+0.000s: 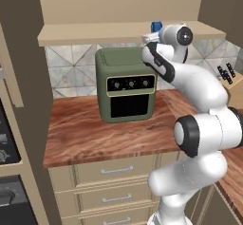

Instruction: Pick the can from the counter and place it in the open cabinet.

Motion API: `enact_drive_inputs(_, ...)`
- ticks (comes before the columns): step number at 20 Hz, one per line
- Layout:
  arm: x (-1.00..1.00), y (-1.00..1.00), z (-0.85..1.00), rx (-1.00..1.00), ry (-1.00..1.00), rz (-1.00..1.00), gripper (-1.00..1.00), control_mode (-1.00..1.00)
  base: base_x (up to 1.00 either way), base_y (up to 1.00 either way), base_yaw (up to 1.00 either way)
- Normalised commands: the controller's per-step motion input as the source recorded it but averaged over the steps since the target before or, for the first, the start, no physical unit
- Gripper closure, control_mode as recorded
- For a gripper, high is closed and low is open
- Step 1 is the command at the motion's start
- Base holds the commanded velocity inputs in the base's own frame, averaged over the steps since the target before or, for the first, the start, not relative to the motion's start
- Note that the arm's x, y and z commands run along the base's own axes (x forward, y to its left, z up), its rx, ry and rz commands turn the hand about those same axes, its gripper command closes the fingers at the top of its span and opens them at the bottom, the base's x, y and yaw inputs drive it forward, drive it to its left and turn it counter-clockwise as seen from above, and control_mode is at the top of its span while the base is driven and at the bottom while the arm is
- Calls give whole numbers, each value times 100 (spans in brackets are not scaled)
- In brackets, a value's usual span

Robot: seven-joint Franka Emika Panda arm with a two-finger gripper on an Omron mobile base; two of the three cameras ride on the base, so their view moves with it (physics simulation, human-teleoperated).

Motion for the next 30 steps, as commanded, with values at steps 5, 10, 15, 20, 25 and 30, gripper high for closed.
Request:
enact_drive_inputs(5,8,0,-22,-1,-17,2,100,-100,0,0,0)
enact_drive_inputs(10,5,-7,46,5,-31,0,100,-100,0,0,0)
enact_drive_inputs(15,49,-25,3,12,-1,0,100,-100,0,0,0)
enact_drive_inputs(20,71,-29,3,15,3,0,100,-100,0,0,0)
enact_drive_inputs(25,90,-24,0,9,9,0,100,-100,0,0,0)
enact_drive_inputs(30,96,-24,-9,2,4,0,100,-100,0,0,0)
